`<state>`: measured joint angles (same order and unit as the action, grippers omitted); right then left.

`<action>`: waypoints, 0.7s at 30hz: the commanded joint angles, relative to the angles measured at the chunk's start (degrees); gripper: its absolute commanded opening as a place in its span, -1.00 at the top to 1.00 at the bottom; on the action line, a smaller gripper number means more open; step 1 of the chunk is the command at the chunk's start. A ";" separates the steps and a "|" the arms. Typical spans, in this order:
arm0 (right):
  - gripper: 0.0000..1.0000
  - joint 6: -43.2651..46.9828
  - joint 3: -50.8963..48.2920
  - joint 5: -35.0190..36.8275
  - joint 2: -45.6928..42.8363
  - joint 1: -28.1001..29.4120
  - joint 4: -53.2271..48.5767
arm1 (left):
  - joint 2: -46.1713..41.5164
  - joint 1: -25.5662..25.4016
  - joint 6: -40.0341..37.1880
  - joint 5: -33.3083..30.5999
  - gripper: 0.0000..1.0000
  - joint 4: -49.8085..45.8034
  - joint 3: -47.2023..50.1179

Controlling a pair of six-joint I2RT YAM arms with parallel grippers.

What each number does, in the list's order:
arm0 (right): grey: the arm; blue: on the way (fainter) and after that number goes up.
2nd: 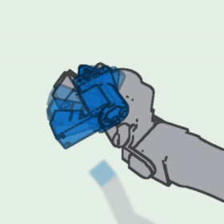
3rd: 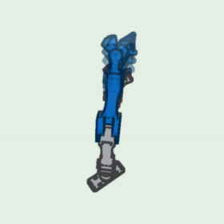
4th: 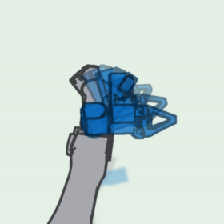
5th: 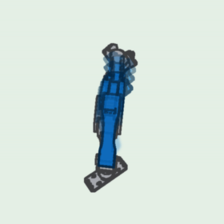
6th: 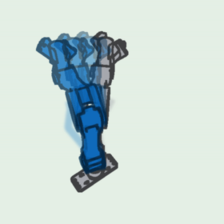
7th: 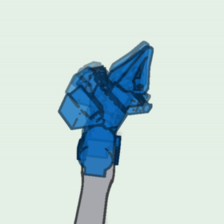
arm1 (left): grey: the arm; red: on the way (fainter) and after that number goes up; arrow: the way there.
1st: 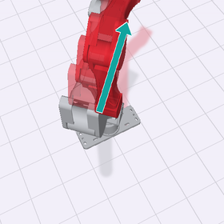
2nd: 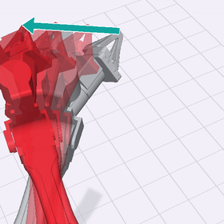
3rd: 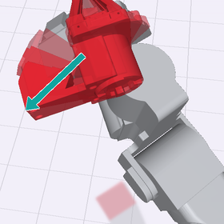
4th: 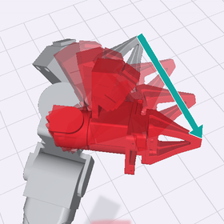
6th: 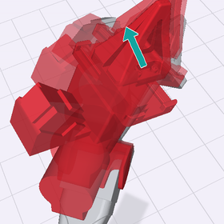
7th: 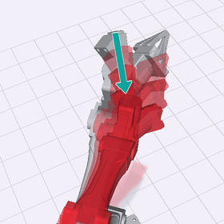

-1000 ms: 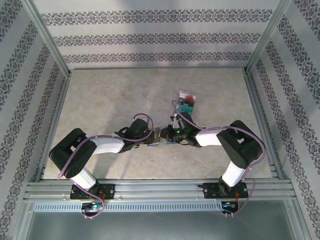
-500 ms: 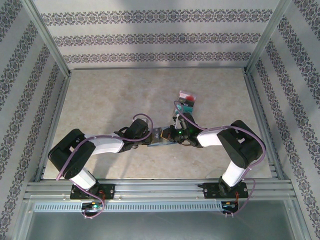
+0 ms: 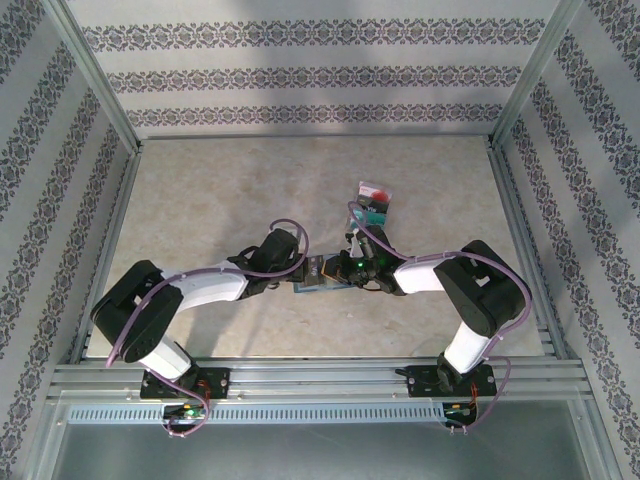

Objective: Take the credit cards out of the card holder

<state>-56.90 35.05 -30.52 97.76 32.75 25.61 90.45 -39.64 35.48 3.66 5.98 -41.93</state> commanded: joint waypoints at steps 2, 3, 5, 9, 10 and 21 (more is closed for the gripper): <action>0.80 -0.35 -0.24 -0.50 -1.25 -0.33 0.98 | 3.28 0.00 -0.13 1.67 0.75 -0.49 -0.50; 0.79 -0.40 -0.20 -0.66 -1.16 -0.28 1.18 | 3.77 0.00 0.25 1.98 0.75 -0.15 -0.37; 0.77 -0.61 -0.07 -1.02 -0.92 -0.15 1.60 | 4.52 0.00 0.68 2.87 0.76 0.42 -0.30; 0.72 -1.37 0.02 -2.01 -0.55 0.25 3.62 | 5.50 0.00 1.14 3.73 0.77 1.18 -0.25; 0.72 -1.38 0.10 -2.08 -0.48 0.37 4.04 | 5.61 0.00 1.17 3.89 0.78 1.31 -0.22; 0.67 -1.75 0.28 -2.26 -0.20 0.72 6.58 | 5.08 0.00 1.21 3.55 0.80 1.23 0.39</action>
<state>-58.43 35.07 -31.33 97.76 32.88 28.80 94.67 -39.64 36.27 6.04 7.81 -42.02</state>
